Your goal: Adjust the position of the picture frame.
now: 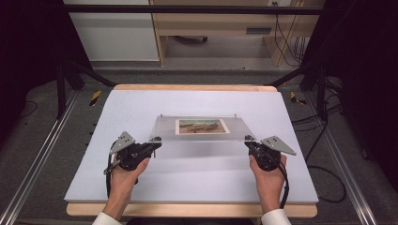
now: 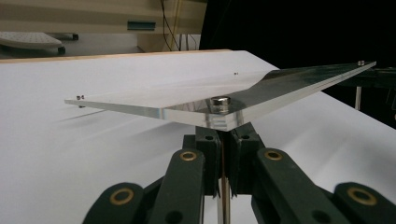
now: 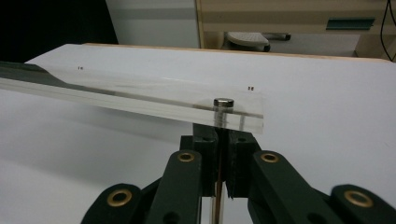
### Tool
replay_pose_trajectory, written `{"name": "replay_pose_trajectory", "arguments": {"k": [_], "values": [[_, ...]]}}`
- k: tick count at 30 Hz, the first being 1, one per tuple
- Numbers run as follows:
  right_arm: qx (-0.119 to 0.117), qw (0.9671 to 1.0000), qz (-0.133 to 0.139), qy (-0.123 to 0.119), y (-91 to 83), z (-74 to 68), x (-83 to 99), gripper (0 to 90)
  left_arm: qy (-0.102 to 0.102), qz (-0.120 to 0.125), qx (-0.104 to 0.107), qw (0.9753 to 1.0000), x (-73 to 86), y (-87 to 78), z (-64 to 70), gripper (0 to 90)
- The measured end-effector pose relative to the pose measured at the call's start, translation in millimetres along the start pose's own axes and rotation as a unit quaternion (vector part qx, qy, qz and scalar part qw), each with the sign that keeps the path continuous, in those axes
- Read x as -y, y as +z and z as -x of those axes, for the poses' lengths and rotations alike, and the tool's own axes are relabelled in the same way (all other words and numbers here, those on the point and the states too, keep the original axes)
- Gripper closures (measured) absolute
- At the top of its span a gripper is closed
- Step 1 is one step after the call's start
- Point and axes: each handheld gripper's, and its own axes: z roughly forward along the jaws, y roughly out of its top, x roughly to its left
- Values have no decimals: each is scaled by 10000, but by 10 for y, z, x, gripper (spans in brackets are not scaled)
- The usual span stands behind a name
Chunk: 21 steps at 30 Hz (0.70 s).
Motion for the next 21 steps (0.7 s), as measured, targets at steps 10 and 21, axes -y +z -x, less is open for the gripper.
{"name": "replay_pose_trajectory", "arguments": {"k": [10, 21], "values": [[158, 9998, 65, -38, 194, -63, -105, 850, 69, 75, 108, 9999, -63, 117, -272, 836], [138, 9998, -89, -110, 197, -131, 4, 848, 2, 0, 43, 10000, 92, 118, -320, 836]]}}
